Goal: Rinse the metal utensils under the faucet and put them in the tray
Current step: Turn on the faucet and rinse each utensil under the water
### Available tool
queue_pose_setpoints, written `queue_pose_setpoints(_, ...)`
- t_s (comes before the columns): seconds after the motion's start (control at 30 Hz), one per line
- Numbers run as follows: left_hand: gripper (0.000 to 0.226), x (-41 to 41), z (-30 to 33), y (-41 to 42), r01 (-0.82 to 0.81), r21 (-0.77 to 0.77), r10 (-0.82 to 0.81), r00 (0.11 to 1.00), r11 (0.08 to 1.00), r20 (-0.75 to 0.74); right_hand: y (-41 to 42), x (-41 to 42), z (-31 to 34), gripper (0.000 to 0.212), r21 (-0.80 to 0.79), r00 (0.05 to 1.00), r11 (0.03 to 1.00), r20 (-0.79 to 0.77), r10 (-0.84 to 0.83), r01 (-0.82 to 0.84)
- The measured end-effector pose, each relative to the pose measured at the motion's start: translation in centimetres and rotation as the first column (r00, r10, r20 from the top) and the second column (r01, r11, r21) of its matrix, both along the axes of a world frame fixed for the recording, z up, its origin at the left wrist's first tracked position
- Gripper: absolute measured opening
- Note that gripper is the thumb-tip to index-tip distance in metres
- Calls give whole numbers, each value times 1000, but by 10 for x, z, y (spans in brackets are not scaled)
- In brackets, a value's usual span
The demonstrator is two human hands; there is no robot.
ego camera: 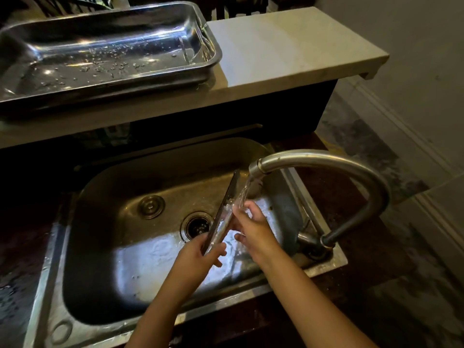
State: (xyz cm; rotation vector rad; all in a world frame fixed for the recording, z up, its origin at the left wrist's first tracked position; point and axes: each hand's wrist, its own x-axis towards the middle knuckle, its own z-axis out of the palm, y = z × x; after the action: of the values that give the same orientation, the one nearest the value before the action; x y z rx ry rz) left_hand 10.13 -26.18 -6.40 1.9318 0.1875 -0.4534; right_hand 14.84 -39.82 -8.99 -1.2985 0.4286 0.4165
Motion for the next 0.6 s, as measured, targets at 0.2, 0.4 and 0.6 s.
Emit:
queue_pose_setpoints(0.2, 26, -17, -5, 5, -38, -293, -28, 976, 955, -216, -13, 22, 2, 95, 29, 984, 988, -98, -151, 154)
queue_pose_setpoints(0.4, 30, -24, -10, 18, 59, -388, -167, 953, 920, -251, -36, 46, 19, 11, -45, 999, 998, -19, -36, 35)
queue_pose_setpoints(0.6, 36, -18, -9, 26, 68, -476, -255, 905, 877, -341, -33, 53, 28, 18, -296, 989, 950, 134, -62, 100)
